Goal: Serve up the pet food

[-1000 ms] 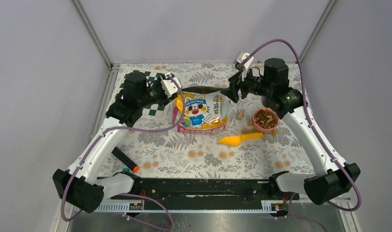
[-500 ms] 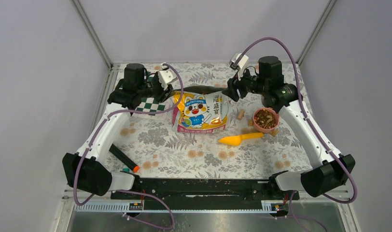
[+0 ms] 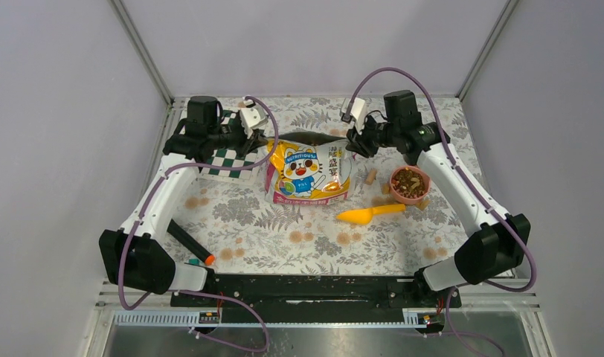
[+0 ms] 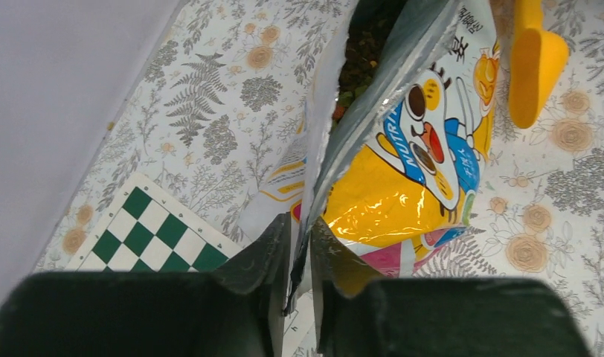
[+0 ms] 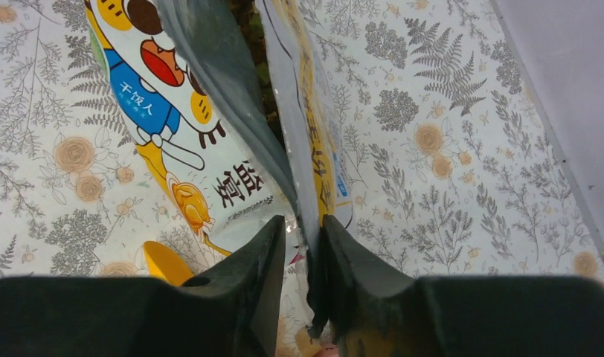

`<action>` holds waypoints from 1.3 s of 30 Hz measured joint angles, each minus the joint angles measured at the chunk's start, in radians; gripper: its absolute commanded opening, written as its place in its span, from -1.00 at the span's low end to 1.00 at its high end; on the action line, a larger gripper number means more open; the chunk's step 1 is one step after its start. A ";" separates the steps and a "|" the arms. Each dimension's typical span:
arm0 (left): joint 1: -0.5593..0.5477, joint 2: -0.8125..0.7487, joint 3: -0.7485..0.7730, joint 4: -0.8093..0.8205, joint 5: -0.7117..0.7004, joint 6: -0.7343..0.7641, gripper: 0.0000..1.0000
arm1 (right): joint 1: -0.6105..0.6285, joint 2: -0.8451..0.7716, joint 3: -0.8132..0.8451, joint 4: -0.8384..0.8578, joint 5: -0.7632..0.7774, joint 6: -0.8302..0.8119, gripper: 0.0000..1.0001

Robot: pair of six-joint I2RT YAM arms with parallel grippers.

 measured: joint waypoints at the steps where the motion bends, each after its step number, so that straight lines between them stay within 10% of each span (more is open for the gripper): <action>1: 0.000 0.000 0.000 -0.004 0.003 0.002 -0.81 | -0.001 0.006 0.004 -0.003 0.000 -0.013 -0.61; 11: 0.003 0.001 0.013 -0.050 0.017 0.050 -1.00 | -0.002 0.051 0.093 -0.077 0.003 -0.087 -1.00; 18: 0.003 0.001 0.023 -0.074 0.020 0.076 -0.45 | -0.002 0.085 0.175 -0.166 -0.001 -0.106 -0.23; 25: -0.014 0.001 0.027 -0.075 0.019 0.084 -0.39 | -0.002 0.085 0.227 -0.177 -0.029 -0.119 -0.16; 39: -0.075 0.027 0.064 -0.085 -0.046 0.127 -0.75 | 0.051 0.167 0.303 -0.264 -0.031 -0.213 -0.71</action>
